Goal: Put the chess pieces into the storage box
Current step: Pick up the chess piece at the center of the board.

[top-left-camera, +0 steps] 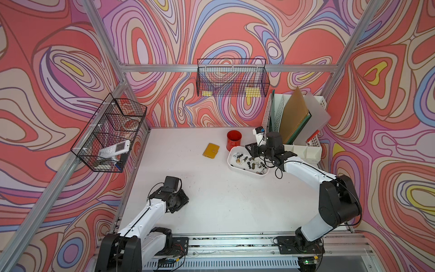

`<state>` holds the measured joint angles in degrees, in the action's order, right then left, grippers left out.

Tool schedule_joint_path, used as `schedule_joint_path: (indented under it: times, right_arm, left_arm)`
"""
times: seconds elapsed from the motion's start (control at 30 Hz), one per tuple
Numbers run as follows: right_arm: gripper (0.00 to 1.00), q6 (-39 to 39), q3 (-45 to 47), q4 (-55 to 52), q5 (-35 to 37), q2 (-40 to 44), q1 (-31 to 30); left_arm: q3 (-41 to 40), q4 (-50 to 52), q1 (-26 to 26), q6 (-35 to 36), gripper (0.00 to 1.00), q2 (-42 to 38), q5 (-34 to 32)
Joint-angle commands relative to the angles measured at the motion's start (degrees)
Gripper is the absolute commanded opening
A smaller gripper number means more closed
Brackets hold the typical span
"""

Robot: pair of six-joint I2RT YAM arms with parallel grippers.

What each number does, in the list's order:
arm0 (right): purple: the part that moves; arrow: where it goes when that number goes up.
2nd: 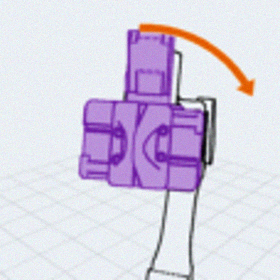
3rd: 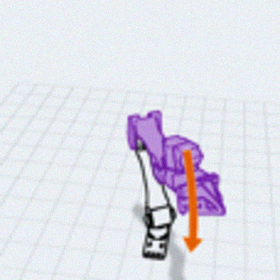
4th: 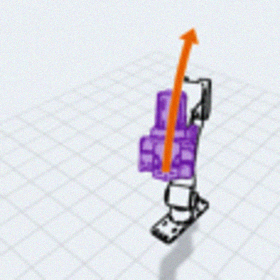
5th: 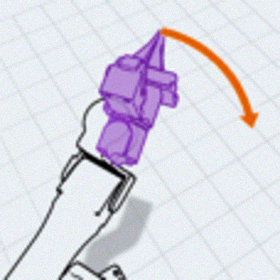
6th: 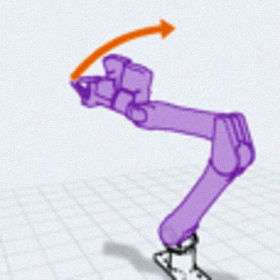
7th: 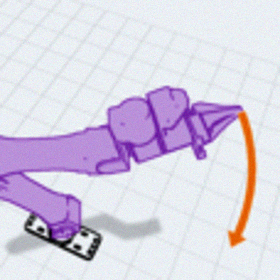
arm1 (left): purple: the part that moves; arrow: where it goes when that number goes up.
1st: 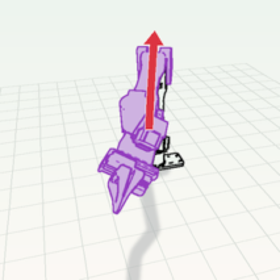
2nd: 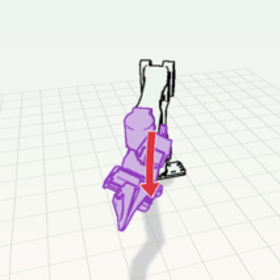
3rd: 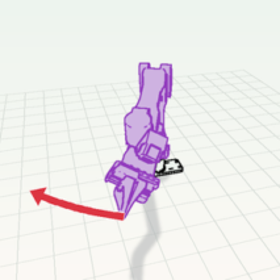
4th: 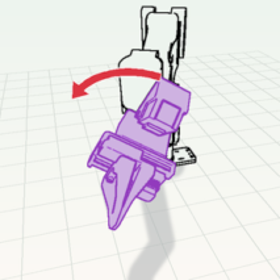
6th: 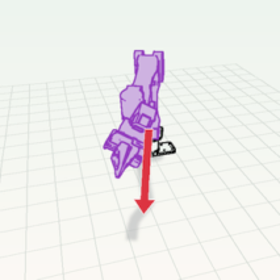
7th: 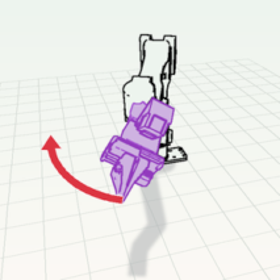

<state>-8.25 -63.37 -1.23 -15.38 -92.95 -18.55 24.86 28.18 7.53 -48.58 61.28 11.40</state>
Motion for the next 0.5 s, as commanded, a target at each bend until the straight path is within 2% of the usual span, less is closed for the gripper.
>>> schedule_joint_path:
  times: [0.0, 0.47]
  right_arm:
    - [0.35, -0.36, 1.41, -0.17, -0.78, 1.24, 0.04]
    - [0.33, -0.98, 1.59, 0.72, -2.79, 0.07, 0.00]
  left_arm:
    - [2.17, 3.91, 0.18, 3.90, 0.33, 2.66, 0.14]
    - [4.12, 5.20, 1.27, 4.96, 0.33, 5.75, 0.97]
